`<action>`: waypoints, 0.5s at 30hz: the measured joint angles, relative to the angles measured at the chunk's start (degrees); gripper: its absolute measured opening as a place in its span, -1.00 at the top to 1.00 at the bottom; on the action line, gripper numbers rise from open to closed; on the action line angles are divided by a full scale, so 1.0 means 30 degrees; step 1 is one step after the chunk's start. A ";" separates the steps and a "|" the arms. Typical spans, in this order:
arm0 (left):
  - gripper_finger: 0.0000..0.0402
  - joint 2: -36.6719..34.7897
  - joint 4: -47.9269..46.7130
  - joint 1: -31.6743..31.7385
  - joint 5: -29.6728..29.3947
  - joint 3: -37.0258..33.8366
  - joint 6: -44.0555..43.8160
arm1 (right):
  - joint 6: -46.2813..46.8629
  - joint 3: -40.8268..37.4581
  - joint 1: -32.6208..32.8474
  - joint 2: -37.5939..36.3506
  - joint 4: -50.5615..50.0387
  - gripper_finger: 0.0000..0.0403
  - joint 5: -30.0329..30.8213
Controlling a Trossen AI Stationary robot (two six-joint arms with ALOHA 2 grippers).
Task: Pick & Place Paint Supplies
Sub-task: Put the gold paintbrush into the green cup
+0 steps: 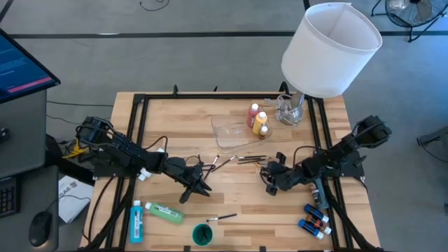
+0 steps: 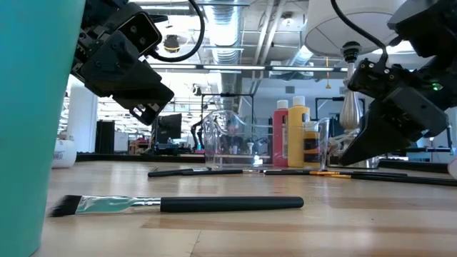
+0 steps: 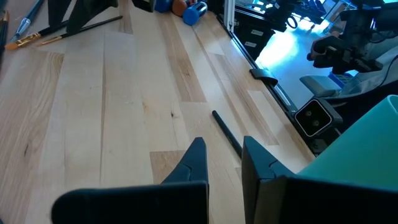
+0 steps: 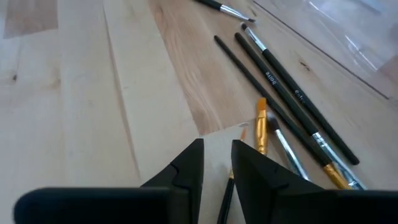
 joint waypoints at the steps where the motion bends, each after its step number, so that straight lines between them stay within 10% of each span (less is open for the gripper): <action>1: 1.00 0.0000 0.0000 0.0000 0.0000 0.0000 0.0000 | 0.0056 0.0000 0.0100 0.0000 0.0007 0.62 0.0031; 15: 1.00 0.0000 0.0131 0.0000 0.0000 0.0000 0.0003 | 0.1237 0.0000 0.1133 0.0029 0.0046 0.63 0.0981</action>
